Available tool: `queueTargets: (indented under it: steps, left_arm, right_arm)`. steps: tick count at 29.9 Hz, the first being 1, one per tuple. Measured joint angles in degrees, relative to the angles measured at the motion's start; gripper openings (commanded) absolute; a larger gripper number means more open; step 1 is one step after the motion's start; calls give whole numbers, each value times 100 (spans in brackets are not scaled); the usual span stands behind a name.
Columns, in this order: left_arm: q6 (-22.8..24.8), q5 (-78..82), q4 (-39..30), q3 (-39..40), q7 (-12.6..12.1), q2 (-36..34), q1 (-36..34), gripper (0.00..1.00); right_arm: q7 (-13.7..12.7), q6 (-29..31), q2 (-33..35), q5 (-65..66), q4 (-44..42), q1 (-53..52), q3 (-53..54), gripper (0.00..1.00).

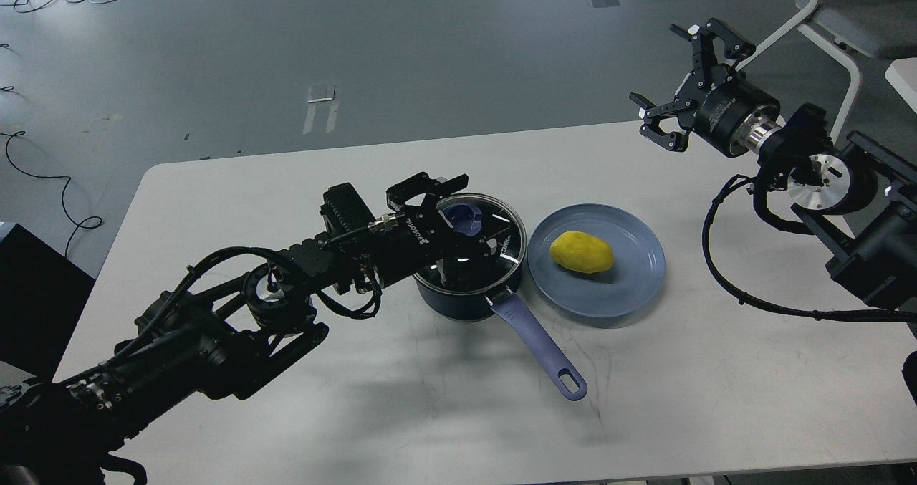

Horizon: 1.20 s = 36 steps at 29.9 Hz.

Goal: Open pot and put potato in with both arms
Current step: 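Lower the left gripper and grasp the blue knob of the glass lid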

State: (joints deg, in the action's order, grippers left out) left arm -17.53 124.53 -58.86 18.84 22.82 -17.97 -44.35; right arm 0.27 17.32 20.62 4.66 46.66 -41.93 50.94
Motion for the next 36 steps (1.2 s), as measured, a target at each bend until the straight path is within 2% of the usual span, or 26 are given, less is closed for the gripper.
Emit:
queueTargets:
  steps: [8, 20, 26, 36]
  left_arm:
    - [-151, -18, 444, -30, -6, 196, -146, 98]
    - [-235, -190, 640, -272, 12, 281, -150, 98]
    - [-257, -212, 948, -317, 12, 368, -160, 98]
    - [-269, -240, 982, -466, 12, 363, -121, 98]
  right_arm:
    - [0, -8, 6, 0, 10, 1, -13, 100]
    - [0, -10, 21, 0, 5, 1, -23, 100]
    - [0, -10, 22, 0, 8, 20, -23, 100]
    - [0, -3, 54, 0, 9, 26, -23, 100]
